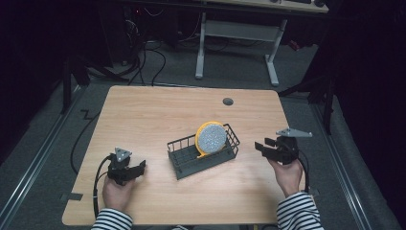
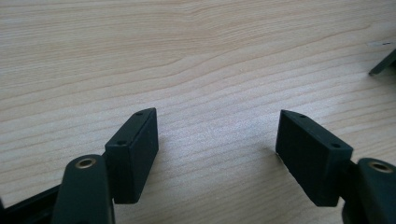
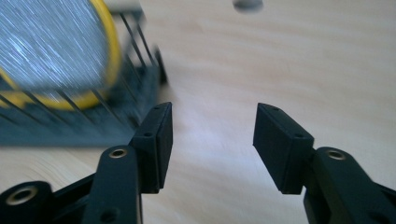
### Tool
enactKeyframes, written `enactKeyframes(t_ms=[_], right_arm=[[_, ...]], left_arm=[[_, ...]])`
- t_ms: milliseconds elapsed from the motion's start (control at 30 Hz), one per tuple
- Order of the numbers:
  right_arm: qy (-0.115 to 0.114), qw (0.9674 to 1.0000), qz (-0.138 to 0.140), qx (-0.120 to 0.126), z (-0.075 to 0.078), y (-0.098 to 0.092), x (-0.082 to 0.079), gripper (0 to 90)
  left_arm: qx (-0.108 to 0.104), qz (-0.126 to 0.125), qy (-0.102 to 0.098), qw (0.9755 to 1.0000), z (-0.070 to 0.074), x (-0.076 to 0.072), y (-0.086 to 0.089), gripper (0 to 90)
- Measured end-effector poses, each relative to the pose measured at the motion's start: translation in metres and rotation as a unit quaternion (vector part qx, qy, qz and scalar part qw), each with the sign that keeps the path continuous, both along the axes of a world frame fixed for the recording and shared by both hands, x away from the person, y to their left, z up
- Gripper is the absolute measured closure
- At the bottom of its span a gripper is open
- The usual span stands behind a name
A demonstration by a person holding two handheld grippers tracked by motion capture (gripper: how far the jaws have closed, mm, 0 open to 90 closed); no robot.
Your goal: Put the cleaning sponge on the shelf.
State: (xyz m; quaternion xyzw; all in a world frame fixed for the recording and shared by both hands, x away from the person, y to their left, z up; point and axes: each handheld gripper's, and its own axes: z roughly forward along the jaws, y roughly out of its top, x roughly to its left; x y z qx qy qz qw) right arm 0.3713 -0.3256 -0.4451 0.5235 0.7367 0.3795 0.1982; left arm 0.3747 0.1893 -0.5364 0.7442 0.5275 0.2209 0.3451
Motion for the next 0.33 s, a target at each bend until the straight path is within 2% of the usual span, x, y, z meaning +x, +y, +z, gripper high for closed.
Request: enactKeyframes(t_ms=[200, 233, 267, 333], right_arm=[[0.024, 0.9979, -0.051, -0.033, -0.070, -0.011, -0.017, 40.2], [0.026, 0.9974, -0.055, -0.039, -0.077, -0.012, -0.017, 38.9], [0.012, 0.9970, -0.057, -0.050, -0.085, -0.012, -0.019, 37.9], [0.012, 0.9954, -0.065, -0.069, -0.085, -0.010, -0.021, 37.0]], left_arm=[[0.001, -0.001, 0.001, 1.0000, 0.000, 0.000, 0.000, 30.4], [0.001, -0.001, 0.000, 1.0000, 0.000, 0.000, 0.000, 30.4], [0.002, 0.000, 0.000, 1.0000, 0.000, 0.000, -0.001, 30.5], [0.003, 0.000, -0.001, 1.0000, 0.000, 0.000, -0.001, 30.5]])
